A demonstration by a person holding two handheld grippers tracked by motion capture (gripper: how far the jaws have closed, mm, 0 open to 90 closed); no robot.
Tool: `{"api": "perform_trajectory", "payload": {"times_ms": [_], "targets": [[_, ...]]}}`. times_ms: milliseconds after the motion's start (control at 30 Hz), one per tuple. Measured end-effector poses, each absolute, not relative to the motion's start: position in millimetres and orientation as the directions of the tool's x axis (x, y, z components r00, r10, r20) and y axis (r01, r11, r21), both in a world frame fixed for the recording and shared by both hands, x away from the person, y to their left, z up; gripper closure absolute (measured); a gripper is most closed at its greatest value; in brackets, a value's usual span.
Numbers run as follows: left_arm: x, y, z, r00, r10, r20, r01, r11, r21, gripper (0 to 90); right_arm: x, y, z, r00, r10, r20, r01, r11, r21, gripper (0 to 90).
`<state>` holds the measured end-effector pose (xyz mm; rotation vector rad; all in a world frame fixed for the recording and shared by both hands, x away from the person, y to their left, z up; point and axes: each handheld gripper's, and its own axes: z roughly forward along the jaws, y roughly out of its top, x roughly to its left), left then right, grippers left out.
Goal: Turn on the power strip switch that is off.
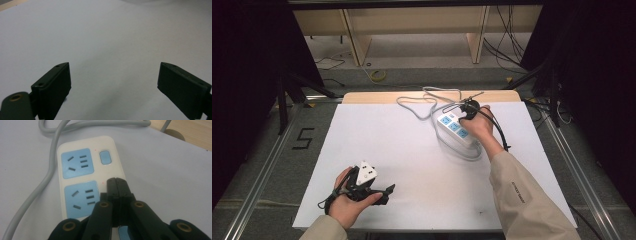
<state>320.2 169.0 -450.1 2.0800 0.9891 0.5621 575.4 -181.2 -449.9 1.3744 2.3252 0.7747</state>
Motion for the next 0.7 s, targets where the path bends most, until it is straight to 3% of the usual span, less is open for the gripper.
{"api": "perform_trajectory", "payload": {"times_ms": [700], "targets": [[320.1, 169.7, -450.3, 0.601, 0.797, 0.067, 0.465, -0.416, 0.782, 11.1, 572.7, -181.6, -451.1, -0.484, 0.875, -0.02, 0.682, 0.391, 0.618, 90.0]]}}
